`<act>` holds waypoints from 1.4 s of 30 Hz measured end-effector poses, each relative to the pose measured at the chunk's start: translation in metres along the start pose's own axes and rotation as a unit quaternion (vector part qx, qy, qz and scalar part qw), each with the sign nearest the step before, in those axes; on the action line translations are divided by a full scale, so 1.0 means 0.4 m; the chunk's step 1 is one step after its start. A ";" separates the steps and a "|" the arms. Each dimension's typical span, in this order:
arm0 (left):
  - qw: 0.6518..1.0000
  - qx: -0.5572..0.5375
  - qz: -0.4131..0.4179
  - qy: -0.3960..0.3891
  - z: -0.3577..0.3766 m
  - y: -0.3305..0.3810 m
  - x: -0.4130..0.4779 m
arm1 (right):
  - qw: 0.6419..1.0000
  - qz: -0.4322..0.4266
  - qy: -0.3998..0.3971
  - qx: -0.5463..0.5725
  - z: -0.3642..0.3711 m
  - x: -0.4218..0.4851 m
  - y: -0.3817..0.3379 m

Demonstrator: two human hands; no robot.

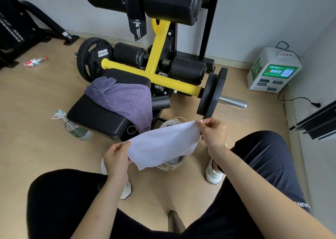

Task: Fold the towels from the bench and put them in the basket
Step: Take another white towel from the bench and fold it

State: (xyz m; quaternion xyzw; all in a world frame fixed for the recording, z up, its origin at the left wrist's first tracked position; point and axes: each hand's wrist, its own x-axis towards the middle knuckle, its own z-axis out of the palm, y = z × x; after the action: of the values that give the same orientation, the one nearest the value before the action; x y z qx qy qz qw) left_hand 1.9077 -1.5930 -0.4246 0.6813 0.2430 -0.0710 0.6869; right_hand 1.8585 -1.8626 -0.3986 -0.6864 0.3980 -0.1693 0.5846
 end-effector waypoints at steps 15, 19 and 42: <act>0.984 0.059 0.045 -0.164 0.047 0.000 -0.085 | 0.973 -0.026 -0.222 0.053 0.066 -0.112 0.019; 0.975 0.095 0.087 -0.180 0.056 -0.011 -0.100 | 0.966 -0.024 -0.256 0.041 0.082 -0.146 0.019; 0.920 0.193 0.232 -0.251 0.004 0.000 -0.075 | 0.837 -0.294 -0.314 -0.338 0.046 -0.003 0.081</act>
State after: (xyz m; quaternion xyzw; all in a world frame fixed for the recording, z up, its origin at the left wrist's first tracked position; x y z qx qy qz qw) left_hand 1.8819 -1.6014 -0.4117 0.7977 -0.1212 -0.1239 0.5777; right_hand 1.8591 -1.8496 -0.4336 -0.9425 0.0053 0.0362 0.3323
